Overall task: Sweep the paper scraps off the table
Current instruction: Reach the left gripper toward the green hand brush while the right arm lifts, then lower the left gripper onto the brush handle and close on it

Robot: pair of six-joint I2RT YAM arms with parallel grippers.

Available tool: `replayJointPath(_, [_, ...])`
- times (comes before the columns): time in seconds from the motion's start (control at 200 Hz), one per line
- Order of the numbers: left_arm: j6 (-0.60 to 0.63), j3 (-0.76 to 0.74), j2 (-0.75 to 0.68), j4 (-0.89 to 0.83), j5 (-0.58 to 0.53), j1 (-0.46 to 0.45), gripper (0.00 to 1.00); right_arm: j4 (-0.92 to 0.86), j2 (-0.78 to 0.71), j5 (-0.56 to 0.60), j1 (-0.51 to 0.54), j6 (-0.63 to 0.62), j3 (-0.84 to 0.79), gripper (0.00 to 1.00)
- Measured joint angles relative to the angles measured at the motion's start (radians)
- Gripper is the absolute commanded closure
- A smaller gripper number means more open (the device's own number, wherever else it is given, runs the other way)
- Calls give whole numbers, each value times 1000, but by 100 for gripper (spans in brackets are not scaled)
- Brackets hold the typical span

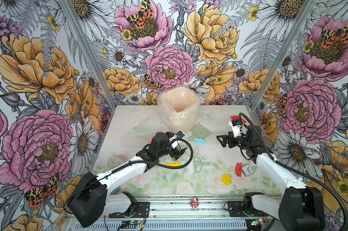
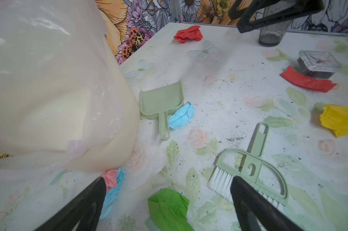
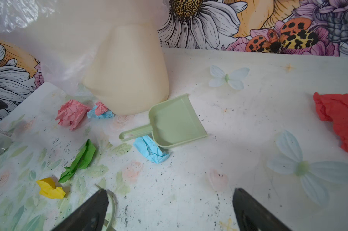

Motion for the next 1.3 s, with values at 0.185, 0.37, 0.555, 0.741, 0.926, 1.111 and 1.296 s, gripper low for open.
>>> replayJointPath(0.185, [34, 71, 64, -68, -1, -61, 1, -13, 0, 5, 5, 3, 0, 1])
replayJointPath(0.37, [77, 147, 191, -157, 0, -105, 1, -20, 2, 24, 9, 3, 0, 1])
replayJointPath(0.555, [124, 236, 294, -229, 4, -150, 1, -21, 9, 39, 14, 4, 0, 2])
replayJointPath(0.741, [156, 273, 351, -261, 14, -177, 2, -20, 14, 48, 20, 3, -3, 3])
replayJointPath(0.926, [176, 294, 396, -281, 31, -188, 7, -21, 13, 58, 23, 3, -19, 3])
replayJointPath(1.111, [196, 322, 451, -301, 50, -201, 14, -25, 13, 84, 27, 2, -28, 3])
replayJointPath(1.296, [206, 350, 499, -325, 70, -224, 20, -28, 2, 101, 27, -2, -42, 3])
